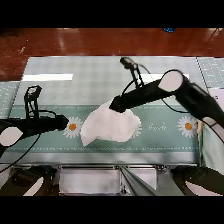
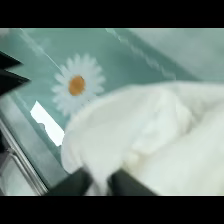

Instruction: Fold the shirts.

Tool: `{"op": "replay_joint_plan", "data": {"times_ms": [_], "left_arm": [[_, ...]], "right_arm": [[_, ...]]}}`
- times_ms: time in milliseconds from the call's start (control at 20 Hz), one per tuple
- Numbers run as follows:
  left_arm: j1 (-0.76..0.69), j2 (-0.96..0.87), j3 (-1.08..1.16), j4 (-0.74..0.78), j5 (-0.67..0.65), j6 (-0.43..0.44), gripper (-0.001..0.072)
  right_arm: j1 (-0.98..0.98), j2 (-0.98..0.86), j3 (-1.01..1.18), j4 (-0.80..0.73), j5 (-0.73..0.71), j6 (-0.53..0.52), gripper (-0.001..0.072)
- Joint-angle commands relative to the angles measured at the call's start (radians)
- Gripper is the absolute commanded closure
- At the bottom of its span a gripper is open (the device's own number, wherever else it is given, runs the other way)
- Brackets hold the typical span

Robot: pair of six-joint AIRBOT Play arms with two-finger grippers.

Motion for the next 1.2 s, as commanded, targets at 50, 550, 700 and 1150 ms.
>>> {"op": "replay_joint_plan", "data": {"times_ms": [50,550,700,1150], "left_arm": [[0.000,0.001,0.000,0.003,0.000,-0.001,0.0197],[0.111,-0.143,-0.094,-0.298,-0.018,0.097,0.0199],[0.263,-0.255,-0.111,-0.632,0.026,0.382,0.0198],[0.277,-0.605,-0.108,-0.850,-0.002,0.690,0.0198]], "right_arm": [[-0.016,-0.069,-0.051,-0.059,-0.001,0.036,0.0307],[-0.723,0.309,-0.205,-0.276,0.013,0.167,0.0307],[-0.831,0.348,-0.411,-0.073,0.061,0.020,0.0307],[-0.742,0.349,-0.592,0.053,0.036,-0.045,0.0307]]}}
